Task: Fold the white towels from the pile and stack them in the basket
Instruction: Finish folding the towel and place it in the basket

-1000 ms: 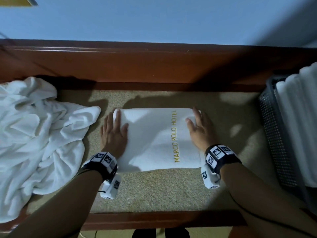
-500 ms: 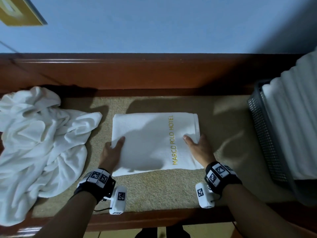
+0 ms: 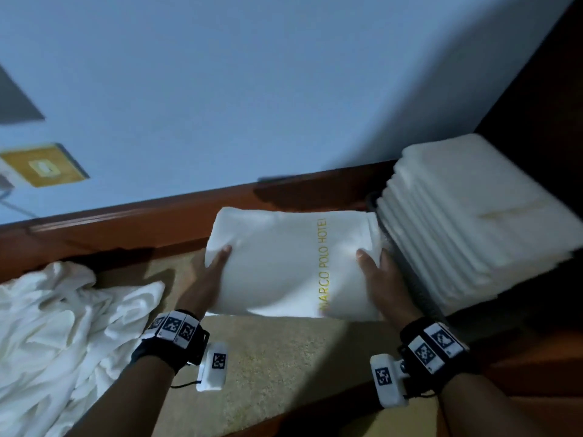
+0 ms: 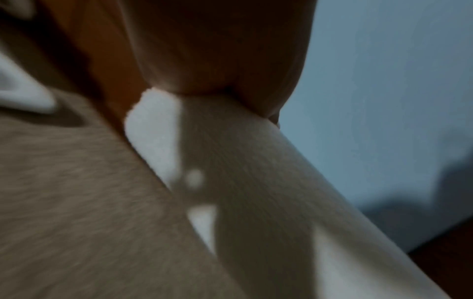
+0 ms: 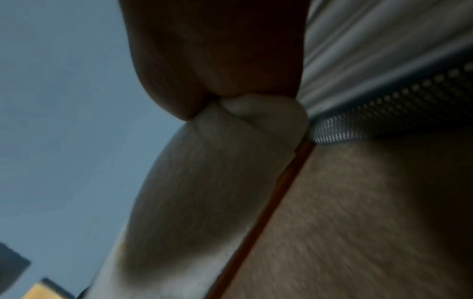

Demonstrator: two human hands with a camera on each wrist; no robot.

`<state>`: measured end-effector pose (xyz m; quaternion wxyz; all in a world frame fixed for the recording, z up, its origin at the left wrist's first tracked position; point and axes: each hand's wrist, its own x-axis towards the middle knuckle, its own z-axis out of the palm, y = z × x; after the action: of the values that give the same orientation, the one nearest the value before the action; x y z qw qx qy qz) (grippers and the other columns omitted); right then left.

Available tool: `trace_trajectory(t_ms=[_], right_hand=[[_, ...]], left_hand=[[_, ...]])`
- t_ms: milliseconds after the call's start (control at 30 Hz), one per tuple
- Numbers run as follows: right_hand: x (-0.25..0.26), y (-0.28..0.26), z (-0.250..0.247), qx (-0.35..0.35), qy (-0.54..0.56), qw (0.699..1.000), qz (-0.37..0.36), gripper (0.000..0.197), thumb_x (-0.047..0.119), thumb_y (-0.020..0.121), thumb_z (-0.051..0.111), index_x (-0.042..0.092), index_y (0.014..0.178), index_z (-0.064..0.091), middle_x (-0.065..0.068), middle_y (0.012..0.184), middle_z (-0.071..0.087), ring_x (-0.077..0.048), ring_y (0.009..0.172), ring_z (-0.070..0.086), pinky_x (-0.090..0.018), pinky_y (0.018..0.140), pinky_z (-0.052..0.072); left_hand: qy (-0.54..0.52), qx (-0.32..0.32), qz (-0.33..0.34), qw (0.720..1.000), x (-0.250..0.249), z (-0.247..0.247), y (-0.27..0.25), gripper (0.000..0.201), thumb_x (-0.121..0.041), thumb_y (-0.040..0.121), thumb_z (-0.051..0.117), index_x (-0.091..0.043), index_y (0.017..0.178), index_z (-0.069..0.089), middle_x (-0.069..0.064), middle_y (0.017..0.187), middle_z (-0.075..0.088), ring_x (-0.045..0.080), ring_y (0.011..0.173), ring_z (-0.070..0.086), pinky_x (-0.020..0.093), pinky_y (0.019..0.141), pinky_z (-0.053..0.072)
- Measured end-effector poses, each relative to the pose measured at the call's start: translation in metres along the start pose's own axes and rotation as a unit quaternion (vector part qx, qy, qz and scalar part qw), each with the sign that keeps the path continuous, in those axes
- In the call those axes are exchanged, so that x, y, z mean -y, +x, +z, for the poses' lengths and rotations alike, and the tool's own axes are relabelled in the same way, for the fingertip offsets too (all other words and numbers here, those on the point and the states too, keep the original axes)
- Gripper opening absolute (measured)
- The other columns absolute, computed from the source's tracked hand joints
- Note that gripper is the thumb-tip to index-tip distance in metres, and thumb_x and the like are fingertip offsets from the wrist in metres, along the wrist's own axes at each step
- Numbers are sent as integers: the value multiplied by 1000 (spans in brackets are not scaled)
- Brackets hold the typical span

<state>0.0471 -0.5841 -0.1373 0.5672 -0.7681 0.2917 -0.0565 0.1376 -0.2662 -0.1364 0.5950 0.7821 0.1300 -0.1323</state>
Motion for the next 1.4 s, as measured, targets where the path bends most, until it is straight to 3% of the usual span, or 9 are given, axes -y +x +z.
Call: trace_trajectory(t_ms=[133, 333, 533, 767, 933, 1033, 1100, 1233, 1400], right_hand=[[34, -16, -67, -87, 51, 995, -24, 48, 55, 96, 59, 18, 126, 58, -6, 115, 69, -26, 104, 65, -47, 97, 52], [54, -26, -166, -180, 132, 974, -27, 34, 43, 104, 54, 18, 127, 56, -2, 112, 66, -23, 105, 62, -40, 89, 49], [53, -16, -242, -237, 190, 953, -15, 54, 60, 78, 65, 23, 116, 66, 1, 108, 75, -24, 105, 69, -52, 101, 53], [26, 25, -308, -166, 266, 950, -13, 17, 24, 100, 67, 21, 116, 65, 0, 107, 78, -14, 95, 75, -32, 71, 61], [-9, 64, -318, -136, 297, 945, 39, 26, 18, 94, 75, 11, 117, 65, -8, 112, 77, -20, 97, 76, -37, 74, 62], [-36, 76, -321, -112, 295, 947, 65, 51, 35, 75, 90, 11, 114, 68, -11, 111, 77, -21, 94, 76, -38, 73, 62], [-46, 81, -333, -115, 287, 948, 79, 74, 54, 57, 93, 11, 112, 69, -9, 98, 78, -22, 84, 77, -34, 69, 61], [-43, 97, -381, -182, 289, 936, 86, 45, 45, 92, 71, 11, 120, 64, -11, 102, 74, -24, 88, 75, -37, 72, 62], [-23, 126, -404, -120, 193, 969, 99, 41, 51, 95, 68, 13, 107, 68, -9, 106, 71, -24, 94, 71, -33, 66, 60]], left_hand=[[45, 35, 115, 992, -74, 38, 4, 46, -67, 90, 64, -24, 105, 71, -3, 98, 76, 21, 90, 74, 46, 82, 61], [161, 129, 232, 951, -187, 130, 22, 52, -66, 93, 51, -20, 106, 69, 4, 100, 74, 31, 92, 71, 50, 87, 58], [217, 203, 315, 901, -291, 241, 39, 46, -63, 96, 57, -21, 106, 72, 0, 99, 75, 23, 88, 72, 40, 83, 56], [341, 171, 393, 837, -370, 386, 59, 45, -59, 98, 54, -20, 111, 72, 7, 100, 69, 30, 91, 62, 37, 79, 42], [401, 138, 412, 806, -373, 472, 70, 29, -41, 97, 64, -13, 101, 69, 11, 93, 70, 29, 81, 63, 36, 65, 43], [467, 138, 399, 777, -336, 510, 90, 31, -28, 95, 67, -14, 122, 62, 15, 117, 67, 36, 106, 65, 41, 85, 54], [477, 115, 350, 798, -312, 517, 93, 39, -41, 101, 49, -16, 130, 58, 21, 131, 62, 41, 120, 59, 49, 100, 45], [410, 28, 314, 856, -285, 500, 94, 56, -50, 98, 50, -20, 146, 49, 22, 147, 49, 42, 137, 42, 55, 111, 31], [235, 23, 167, 957, -261, 476, 85, 76, -54, 92, 65, -11, 149, 38, 17, 149, 35, 39, 134, 47, 47, 112, 42]])
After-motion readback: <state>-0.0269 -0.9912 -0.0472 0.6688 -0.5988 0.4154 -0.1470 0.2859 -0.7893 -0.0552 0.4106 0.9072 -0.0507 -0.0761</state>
